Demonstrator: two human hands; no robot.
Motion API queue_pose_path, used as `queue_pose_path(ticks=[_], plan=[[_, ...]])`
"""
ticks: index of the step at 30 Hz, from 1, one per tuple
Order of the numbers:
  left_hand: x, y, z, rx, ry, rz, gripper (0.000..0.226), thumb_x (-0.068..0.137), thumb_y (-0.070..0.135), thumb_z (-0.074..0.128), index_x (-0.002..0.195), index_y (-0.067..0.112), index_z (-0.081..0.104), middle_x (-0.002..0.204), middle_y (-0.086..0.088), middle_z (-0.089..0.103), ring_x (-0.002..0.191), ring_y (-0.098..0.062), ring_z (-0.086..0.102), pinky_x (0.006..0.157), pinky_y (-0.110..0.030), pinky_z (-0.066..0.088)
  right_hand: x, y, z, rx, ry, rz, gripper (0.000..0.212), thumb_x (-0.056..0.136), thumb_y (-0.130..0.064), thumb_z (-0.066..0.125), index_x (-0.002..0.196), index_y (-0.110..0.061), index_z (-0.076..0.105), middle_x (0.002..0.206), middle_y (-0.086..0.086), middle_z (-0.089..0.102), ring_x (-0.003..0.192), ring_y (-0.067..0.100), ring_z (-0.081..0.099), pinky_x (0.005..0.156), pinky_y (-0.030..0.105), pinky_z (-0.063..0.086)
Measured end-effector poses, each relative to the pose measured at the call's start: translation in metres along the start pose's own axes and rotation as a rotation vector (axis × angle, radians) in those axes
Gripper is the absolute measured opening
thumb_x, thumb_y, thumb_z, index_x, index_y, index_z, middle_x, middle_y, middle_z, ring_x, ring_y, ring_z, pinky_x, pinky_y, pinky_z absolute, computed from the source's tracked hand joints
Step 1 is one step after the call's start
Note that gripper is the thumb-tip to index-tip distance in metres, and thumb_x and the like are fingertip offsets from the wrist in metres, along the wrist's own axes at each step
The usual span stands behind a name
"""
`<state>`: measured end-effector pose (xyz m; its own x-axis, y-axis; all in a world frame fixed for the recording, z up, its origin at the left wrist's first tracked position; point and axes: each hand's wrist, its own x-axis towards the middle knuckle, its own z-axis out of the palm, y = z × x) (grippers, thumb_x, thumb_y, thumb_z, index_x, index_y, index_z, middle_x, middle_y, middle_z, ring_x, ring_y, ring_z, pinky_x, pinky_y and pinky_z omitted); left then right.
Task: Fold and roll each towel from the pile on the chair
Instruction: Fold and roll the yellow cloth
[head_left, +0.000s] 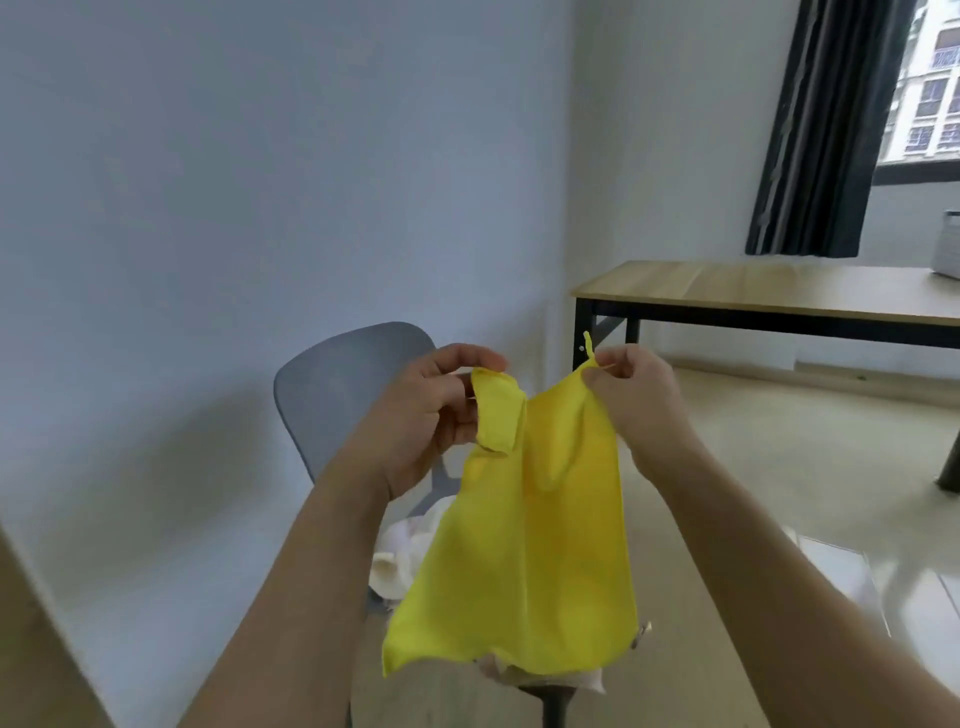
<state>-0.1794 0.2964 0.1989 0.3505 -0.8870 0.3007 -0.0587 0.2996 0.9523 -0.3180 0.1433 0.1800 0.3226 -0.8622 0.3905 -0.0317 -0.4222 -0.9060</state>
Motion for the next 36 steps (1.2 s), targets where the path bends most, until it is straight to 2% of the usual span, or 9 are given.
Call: queue_pose_path(ticks=[3, 7, 13, 16, 19, 23, 27, 32, 36], plan=[[-0.016, -0.027, 0.024, 0.17, 0.085, 0.105, 0.038, 0.091, -0.012, 0.033, 0.083, 0.012, 0.061, 0.061, -0.002, 0.062, 0.054, -0.013, 0.057, 0.055, -0.023, 0.051, -0.038, 0.02, -0.005, 0.048, 0.046, -0.032, 0.017, 0.09, -0.011, 0.058, 0.098, -0.025, 0.054, 0.074, 0.005, 0.061, 0.06, 0.013, 0.052, 0.055, 0.029, 0.045], [-0.033, -0.074, 0.044, 0.248, 0.106, 0.172, 0.025, 0.088, -0.008, 0.054, 0.083, 0.015, 0.063, 0.07, -0.009, 0.068, 0.066, -0.024, 0.068, 0.064, -0.029, 0.057, -0.071, 0.058, -0.012, 0.02, 0.027, -0.059, 0.022, 0.09, -0.005, 0.055, 0.084, -0.026, 0.058, 0.073, 0.002, 0.062, 0.063, 0.012, 0.056, 0.055, 0.026, 0.045], [-0.015, -0.096, 0.039, 0.579, 0.241, 0.274, 0.018, 0.081, 0.04, 0.072, 0.07, 0.033, 0.059, 0.068, 0.009, 0.049, 0.062, -0.005, 0.046, 0.056, -0.015, 0.04, -0.068, 0.085, -0.014, 0.068, 0.018, -0.035, 0.031, 0.094, -0.009, 0.054, 0.076, -0.033, 0.048, 0.077, 0.007, 0.061, 0.067, 0.019, 0.057, 0.062, 0.046, 0.054], [-0.01, -0.092, 0.035, 0.419, 0.187, 0.338, 0.012, 0.073, 0.041, 0.065, 0.068, 0.032, 0.06, 0.09, 0.006, 0.063, 0.084, -0.018, 0.06, 0.072, -0.025, 0.048, -0.062, 0.085, -0.018, 0.061, 0.027, -0.092, 0.032, 0.092, -0.002, 0.052, 0.073, -0.028, 0.054, 0.073, 0.001, 0.059, 0.067, 0.02, 0.055, 0.064, 0.05, 0.053], [-0.004, -0.094, 0.037, 0.322, 0.144, 0.31, 0.013, 0.073, 0.033, 0.062, 0.066, 0.021, 0.059, 0.079, -0.02, 0.063, 0.08, -0.042, 0.058, 0.066, -0.042, 0.049, -0.058, 0.087, -0.018, 0.026, -0.003, -0.067, 0.045, 0.087, 0.008, 0.046, 0.06, -0.025, 0.062, 0.063, -0.01, 0.057, 0.067, 0.017, 0.053, 0.07, 0.05, 0.052], [-0.001, -0.098, 0.041, 0.505, 0.215, 0.289, 0.016, 0.073, 0.031, 0.066, 0.064, 0.019, 0.06, 0.055, 0.008, 0.049, 0.053, -0.005, 0.045, 0.048, -0.016, 0.038, -0.058, 0.082, -0.016, 0.095, -0.037, -0.028, 0.043, 0.092, 0.003, 0.048, 0.068, -0.025, 0.07, 0.081, -0.011, 0.069, 0.087, 0.016, 0.065, 0.085, 0.048, 0.055], [0.002, -0.1, 0.042, 0.589, 0.303, 0.238, 0.027, 0.078, 0.035, 0.075, 0.059, 0.021, 0.062, 0.05, 0.01, 0.051, 0.05, -0.003, 0.047, 0.045, -0.011, 0.037, -0.064, 0.078, -0.016, 0.175, -0.079, -0.045, 0.023, 0.09, -0.014, 0.055, 0.081, -0.023, 0.074, 0.089, 0.011, 0.07, 0.09, 0.051, 0.057, 0.072, 0.067, 0.048], [0.001, -0.101, 0.044, 0.624, 0.322, 0.169, 0.028, 0.08, 0.042, 0.07, 0.06, 0.023, 0.065, 0.054, 0.009, 0.06, 0.054, -0.003, 0.056, 0.048, -0.014, 0.045, -0.075, 0.07, -0.017, 0.224, -0.295, -0.043, 0.031, 0.073, -0.04, 0.074, 0.097, -0.023, 0.066, 0.084, -0.005, 0.072, 0.076, 0.008, 0.07, 0.06, 0.021, 0.056], [-0.002, -0.098, 0.042, 0.591, 0.347, 0.16, 0.028, 0.079, 0.044, 0.069, 0.06, 0.024, 0.065, 0.052, 0.015, 0.059, 0.056, 0.001, 0.057, 0.048, -0.008, 0.042, -0.077, 0.072, -0.017, 0.226, -0.265, -0.033, 0.046, 0.055, -0.045, 0.067, 0.096, -0.026, 0.063, 0.083, -0.008, 0.072, 0.079, 0.005, 0.07, 0.061, 0.016, 0.055]])
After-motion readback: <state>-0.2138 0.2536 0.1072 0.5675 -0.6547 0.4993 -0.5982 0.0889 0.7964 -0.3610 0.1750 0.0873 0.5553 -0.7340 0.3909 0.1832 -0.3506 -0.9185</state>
